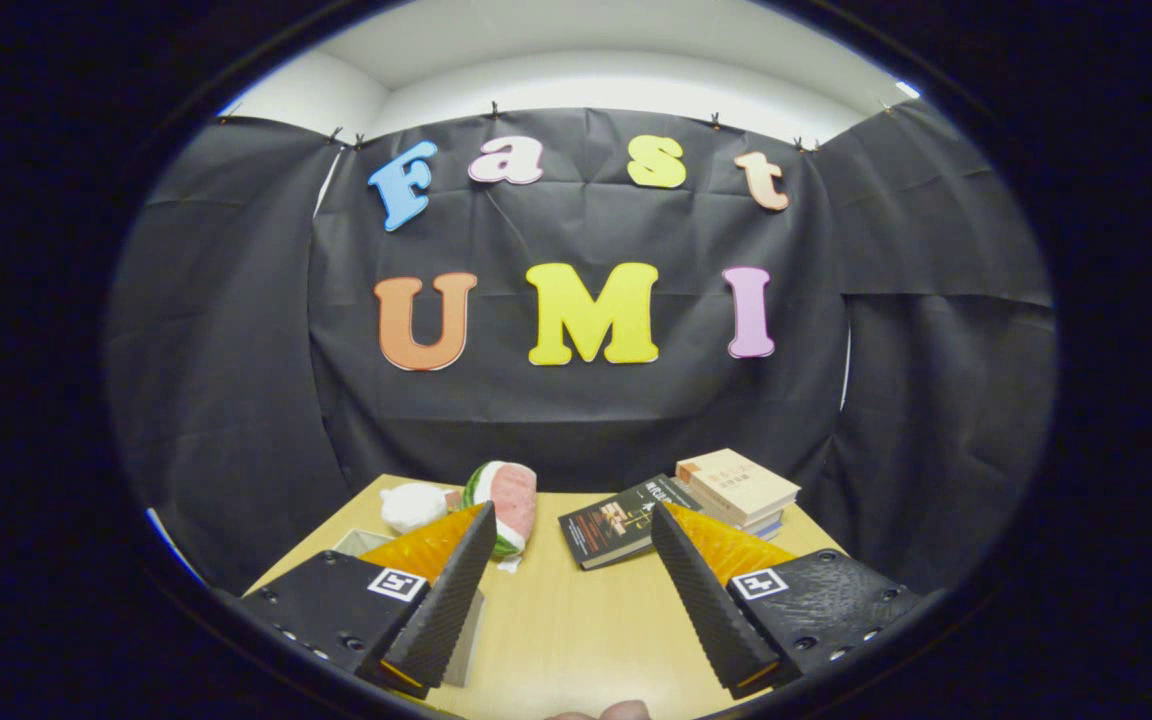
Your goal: Open the storage box then place both shoes into the box .Put the left shoe in first, then the right shoe, with the right side of both shoes facing outward in a uniform manner.
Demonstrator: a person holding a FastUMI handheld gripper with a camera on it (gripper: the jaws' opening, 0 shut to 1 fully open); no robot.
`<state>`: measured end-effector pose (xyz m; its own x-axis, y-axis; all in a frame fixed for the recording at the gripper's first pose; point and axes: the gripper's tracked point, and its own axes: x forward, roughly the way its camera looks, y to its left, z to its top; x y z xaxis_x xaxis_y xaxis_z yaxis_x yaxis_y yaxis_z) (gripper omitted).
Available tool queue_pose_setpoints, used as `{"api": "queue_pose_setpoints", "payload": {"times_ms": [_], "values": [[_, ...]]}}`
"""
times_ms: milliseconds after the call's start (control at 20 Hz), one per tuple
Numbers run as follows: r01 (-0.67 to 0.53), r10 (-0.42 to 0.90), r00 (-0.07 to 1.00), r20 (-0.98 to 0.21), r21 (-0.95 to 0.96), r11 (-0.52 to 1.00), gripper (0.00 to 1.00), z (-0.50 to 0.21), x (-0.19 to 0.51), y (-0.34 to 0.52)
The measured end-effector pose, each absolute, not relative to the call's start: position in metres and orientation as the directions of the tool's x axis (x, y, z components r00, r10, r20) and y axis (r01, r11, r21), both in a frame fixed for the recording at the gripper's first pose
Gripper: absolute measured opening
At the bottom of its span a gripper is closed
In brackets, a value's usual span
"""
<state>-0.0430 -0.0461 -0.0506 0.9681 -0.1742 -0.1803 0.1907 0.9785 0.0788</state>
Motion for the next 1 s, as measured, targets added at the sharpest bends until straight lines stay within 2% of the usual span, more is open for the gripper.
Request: {"api": "queue_pose_setpoints", "payload": {"times_ms": [1000], "values": [[0.139, -0.113, 0.974, -0.195, 0.126, 0.982, 0.95, -0.052, -0.033, -0.015]]}}
